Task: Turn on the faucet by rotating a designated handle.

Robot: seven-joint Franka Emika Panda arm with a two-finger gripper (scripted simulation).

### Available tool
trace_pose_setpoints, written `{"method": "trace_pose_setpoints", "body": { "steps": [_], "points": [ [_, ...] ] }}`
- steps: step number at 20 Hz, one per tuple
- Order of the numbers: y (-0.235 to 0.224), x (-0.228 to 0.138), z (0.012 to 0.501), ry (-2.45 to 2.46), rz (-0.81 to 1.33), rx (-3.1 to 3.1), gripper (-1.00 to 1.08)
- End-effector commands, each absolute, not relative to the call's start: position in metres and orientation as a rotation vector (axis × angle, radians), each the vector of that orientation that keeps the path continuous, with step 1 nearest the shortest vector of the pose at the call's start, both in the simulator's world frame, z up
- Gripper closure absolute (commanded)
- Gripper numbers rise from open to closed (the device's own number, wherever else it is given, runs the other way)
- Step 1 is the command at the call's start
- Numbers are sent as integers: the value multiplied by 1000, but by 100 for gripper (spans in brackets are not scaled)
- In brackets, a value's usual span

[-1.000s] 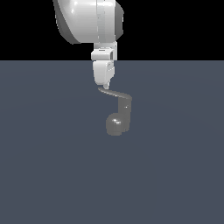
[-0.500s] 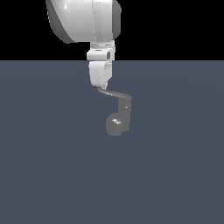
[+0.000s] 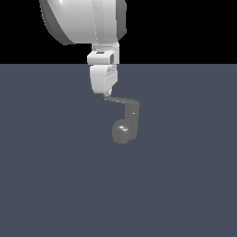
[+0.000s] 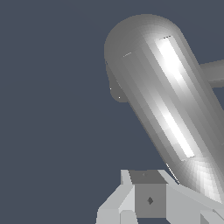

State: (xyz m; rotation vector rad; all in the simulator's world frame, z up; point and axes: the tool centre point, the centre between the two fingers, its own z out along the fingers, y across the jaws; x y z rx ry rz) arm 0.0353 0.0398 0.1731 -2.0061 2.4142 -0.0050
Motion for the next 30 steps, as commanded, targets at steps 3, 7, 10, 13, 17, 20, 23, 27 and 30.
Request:
{"method": "trace_pose_setpoints", "body": {
  "steps": [3,7,10,13,17,20,23,27,30],
  "points": [
    [47,21,173,2413,0,-2012,108],
    [45,20,173,2416,-5,-2007,108],
    [42,11,173,2416,-5,-2007,108],
    [39,3,173,2416,-4,-2008,108],
    [35,-8,173,2415,-3,-2009,108],
    [32,-16,173,2415,-2,-2009,108],
    [29,-25,173,2414,-2,-2010,108],
    [25,-35,173,2414,-1,-2010,108],
    [22,-43,173,2414,-1,-2011,108]
  ]
}}
